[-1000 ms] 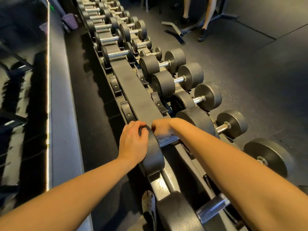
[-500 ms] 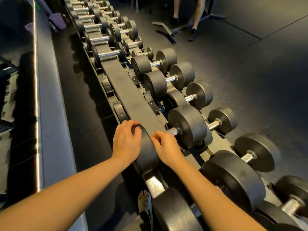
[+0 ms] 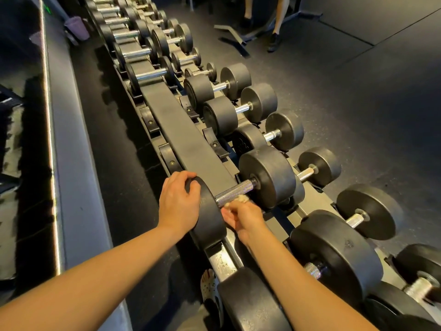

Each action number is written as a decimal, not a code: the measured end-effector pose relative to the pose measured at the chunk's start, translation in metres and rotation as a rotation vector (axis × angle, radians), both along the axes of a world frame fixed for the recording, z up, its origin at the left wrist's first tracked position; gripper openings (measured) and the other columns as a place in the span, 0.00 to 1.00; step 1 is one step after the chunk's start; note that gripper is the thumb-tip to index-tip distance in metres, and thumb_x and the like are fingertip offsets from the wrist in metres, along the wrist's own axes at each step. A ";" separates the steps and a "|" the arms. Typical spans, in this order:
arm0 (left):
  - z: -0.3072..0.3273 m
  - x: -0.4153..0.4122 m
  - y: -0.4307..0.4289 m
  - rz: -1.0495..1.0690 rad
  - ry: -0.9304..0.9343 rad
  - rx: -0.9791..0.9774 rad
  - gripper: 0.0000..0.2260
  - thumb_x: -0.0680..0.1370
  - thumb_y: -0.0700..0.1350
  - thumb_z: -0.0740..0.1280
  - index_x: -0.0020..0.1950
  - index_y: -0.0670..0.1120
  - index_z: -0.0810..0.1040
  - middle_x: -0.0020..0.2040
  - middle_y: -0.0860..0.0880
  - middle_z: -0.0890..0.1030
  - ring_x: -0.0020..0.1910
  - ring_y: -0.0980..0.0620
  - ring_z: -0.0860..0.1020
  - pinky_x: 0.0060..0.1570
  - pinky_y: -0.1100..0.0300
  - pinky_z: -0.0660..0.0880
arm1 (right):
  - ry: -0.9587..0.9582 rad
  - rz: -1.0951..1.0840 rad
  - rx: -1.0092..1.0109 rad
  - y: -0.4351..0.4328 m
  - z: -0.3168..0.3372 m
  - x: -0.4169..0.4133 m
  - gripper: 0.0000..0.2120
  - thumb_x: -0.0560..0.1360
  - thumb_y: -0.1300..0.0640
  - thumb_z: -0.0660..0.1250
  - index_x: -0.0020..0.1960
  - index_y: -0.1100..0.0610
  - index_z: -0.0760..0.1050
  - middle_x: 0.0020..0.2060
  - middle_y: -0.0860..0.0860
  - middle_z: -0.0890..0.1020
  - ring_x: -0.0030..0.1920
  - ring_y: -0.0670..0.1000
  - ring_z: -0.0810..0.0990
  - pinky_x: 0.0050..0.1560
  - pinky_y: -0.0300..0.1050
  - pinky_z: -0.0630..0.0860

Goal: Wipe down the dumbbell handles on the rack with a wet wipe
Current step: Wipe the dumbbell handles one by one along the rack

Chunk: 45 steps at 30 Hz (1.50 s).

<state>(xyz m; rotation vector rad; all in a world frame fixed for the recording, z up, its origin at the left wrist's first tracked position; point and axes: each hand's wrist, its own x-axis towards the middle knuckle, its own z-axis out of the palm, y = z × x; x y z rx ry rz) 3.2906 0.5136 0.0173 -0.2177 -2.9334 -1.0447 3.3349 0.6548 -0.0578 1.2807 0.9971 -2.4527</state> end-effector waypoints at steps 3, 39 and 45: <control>0.001 0.000 0.001 0.001 -0.001 0.001 0.12 0.83 0.47 0.61 0.64 0.47 0.79 0.56 0.54 0.79 0.58 0.53 0.74 0.55 0.60 0.69 | -0.022 0.241 0.161 -0.014 0.003 -0.002 0.11 0.75 0.73 0.63 0.42 0.59 0.75 0.24 0.50 0.78 0.22 0.44 0.74 0.25 0.35 0.71; 0.003 0.002 0.001 0.004 -0.020 0.011 0.12 0.83 0.45 0.61 0.65 0.48 0.78 0.57 0.55 0.78 0.58 0.56 0.74 0.57 0.61 0.69 | 0.176 0.307 0.685 -0.014 0.018 -0.002 0.13 0.77 0.52 0.72 0.37 0.57 0.77 0.30 0.50 0.79 0.32 0.50 0.76 0.40 0.47 0.76; 0.002 0.000 0.000 -0.003 -0.030 0.028 0.12 0.83 0.45 0.61 0.65 0.49 0.78 0.56 0.55 0.78 0.58 0.55 0.74 0.57 0.59 0.70 | 0.173 0.724 1.695 0.044 0.022 -0.007 0.15 0.82 0.52 0.66 0.65 0.55 0.68 0.52 0.52 0.83 0.50 0.52 0.85 0.51 0.47 0.82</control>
